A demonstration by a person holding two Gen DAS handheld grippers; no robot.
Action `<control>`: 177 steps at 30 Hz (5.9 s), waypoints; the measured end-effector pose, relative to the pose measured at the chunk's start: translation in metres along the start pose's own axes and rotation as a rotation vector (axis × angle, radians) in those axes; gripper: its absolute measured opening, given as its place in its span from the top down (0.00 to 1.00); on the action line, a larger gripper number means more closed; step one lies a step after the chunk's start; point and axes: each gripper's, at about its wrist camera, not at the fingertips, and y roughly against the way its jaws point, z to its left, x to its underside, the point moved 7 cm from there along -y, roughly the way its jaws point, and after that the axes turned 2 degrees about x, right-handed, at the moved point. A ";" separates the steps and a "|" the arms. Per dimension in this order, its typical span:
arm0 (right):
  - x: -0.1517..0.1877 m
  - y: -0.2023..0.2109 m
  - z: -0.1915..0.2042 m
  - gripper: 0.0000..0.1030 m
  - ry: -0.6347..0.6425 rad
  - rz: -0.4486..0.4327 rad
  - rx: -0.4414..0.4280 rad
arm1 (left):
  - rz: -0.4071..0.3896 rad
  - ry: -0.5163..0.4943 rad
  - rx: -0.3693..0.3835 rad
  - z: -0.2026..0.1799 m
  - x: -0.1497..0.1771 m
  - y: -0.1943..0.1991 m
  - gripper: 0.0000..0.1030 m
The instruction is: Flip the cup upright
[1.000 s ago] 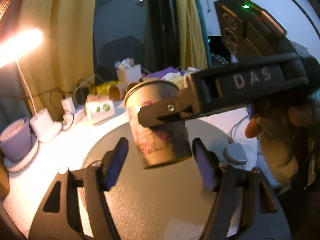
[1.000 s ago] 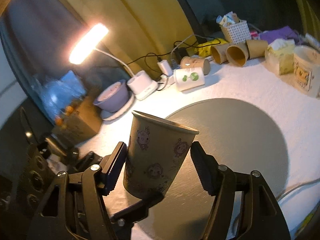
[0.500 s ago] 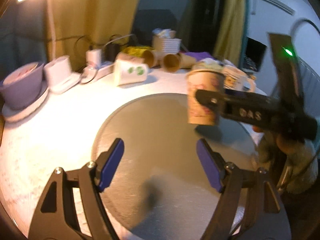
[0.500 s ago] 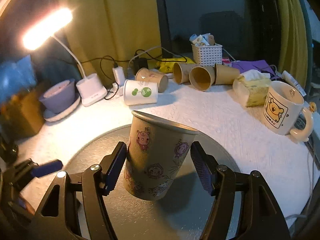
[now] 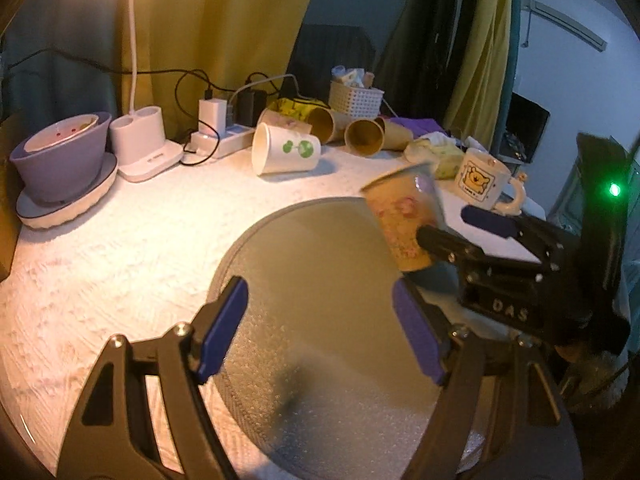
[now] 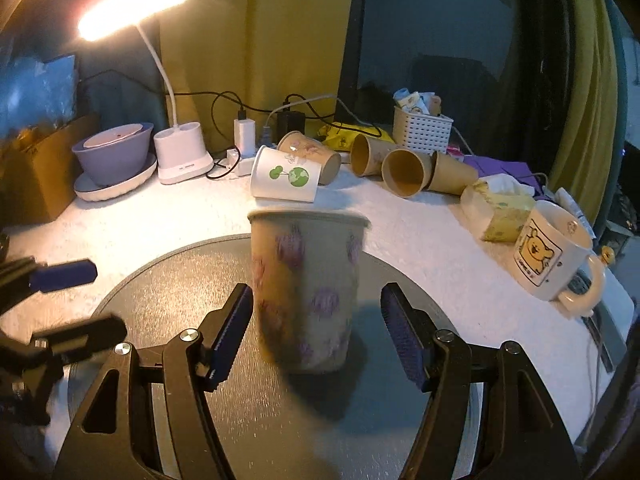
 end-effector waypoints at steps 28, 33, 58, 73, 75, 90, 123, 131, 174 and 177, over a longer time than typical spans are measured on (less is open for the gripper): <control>-0.049 -0.108 0.042 0.33 0.268 0.624 -0.305 | -0.005 0.116 -0.049 0.043 -0.011 0.001 0.26; -0.063 -0.089 0.041 0.35 0.197 0.462 -0.319 | -0.007 0.121 -0.053 0.044 -0.011 0.001 0.26; 0.006 0.023 0.002 0.34 -0.017 -0.102 -0.233 | -0.029 0.009 -0.082 0.019 -0.007 0.001 0.26; 0.030 0.017 -0.002 0.33 -0.012 -0.041 -0.136 | -0.048 -0.042 -0.050 0.002 -0.006 0.006 0.26; 0.033 0.021 -0.002 0.27 -0.023 -0.030 -0.126 | -0.058 -0.058 -0.042 -0.003 -0.006 0.008 0.26; 0.054 0.088 -0.020 0.27 -0.194 0.007 0.005 | -0.209 -0.131 0.004 -0.032 -0.017 0.052 0.13; 0.016 0.172 -0.007 0.27 -0.136 -0.205 0.124 | -0.460 -0.177 0.043 -0.054 -0.028 0.118 0.13; 0.025 0.158 -0.013 0.27 -0.157 -0.166 0.110 | -0.432 -0.168 0.027 -0.053 -0.025 0.111 0.13; 0.032 0.149 -0.011 0.27 -0.156 -0.138 0.098 | -0.415 -0.174 0.024 -0.055 -0.020 0.105 0.13; 0.032 0.149 -0.011 0.27 -0.157 -0.138 0.099 | -0.414 -0.174 0.025 -0.055 -0.020 0.105 0.13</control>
